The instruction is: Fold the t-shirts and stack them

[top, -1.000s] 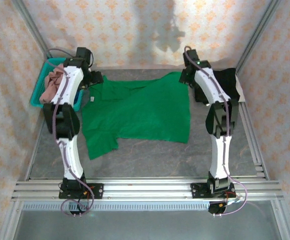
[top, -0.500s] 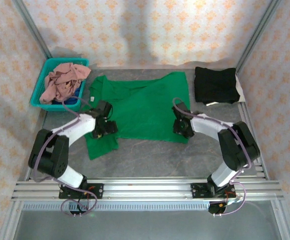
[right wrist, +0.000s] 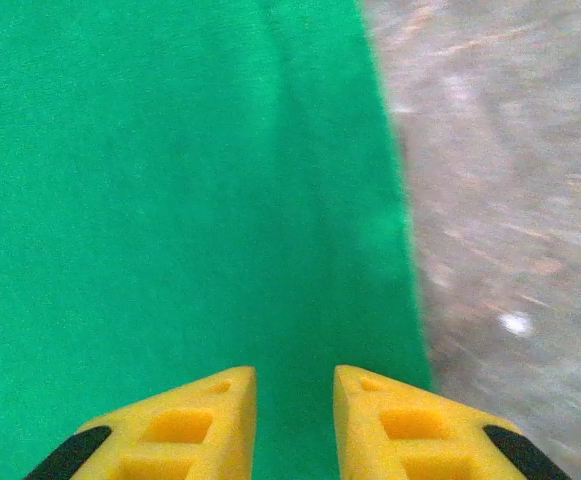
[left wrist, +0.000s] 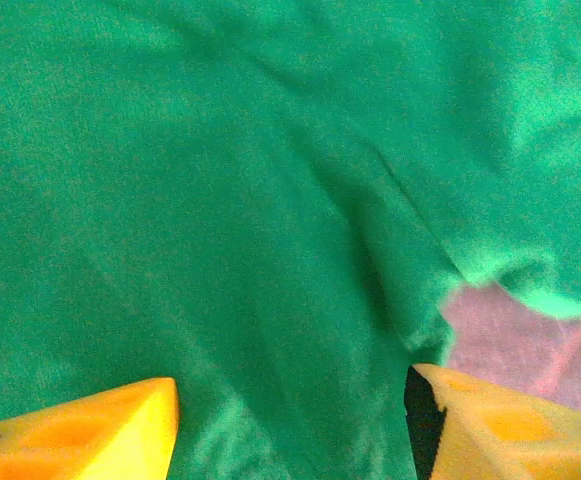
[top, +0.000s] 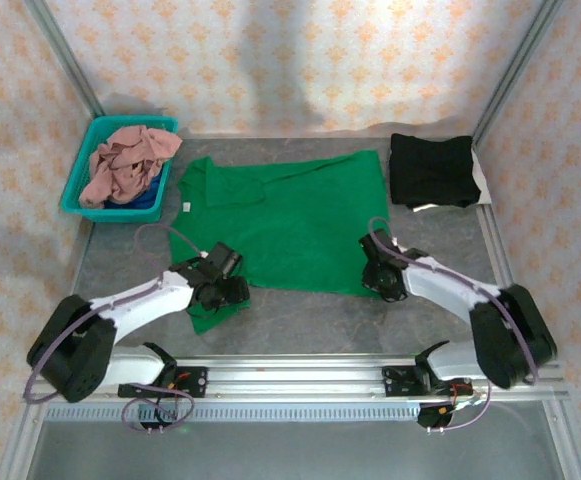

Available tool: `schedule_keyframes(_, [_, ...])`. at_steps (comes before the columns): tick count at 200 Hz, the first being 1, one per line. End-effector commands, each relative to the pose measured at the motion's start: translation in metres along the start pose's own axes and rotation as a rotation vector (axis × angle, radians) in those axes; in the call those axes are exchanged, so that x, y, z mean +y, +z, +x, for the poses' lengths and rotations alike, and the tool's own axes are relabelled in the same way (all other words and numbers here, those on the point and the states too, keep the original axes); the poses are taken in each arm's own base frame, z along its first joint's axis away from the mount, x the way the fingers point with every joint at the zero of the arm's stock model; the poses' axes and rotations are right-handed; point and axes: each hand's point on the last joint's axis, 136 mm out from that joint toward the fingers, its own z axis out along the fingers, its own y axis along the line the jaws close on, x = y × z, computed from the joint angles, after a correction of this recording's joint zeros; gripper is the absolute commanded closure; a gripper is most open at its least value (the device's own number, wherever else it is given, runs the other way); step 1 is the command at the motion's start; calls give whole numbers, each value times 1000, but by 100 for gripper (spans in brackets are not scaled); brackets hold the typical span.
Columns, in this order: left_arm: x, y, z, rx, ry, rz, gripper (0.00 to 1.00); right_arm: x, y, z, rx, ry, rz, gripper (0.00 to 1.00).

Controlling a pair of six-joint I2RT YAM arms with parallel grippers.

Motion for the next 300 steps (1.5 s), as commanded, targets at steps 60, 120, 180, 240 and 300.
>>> schedule_keyframes(60, [14,-67,-145,-298,-70,-134,13,74,-64,-79,-229,-55,-192,71])
schedule_keyframes(120, [-8,29,-270,-118,-171,-84,38,114,-32,-85,-171,-88,-239,71])
schedule_keyframes(180, [-6,69,-291,-8,-163,-103,47,82,0,-64,-136,-92,-135,71])
schedule_keyframes(240, [-13,72,-285,25,-140,-59,78,65,20,-50,-106,-77,-85,71])
schedule_keyframes(300, [-7,85,-278,60,-117,-99,59,64,22,-45,-92,-72,-94,72])
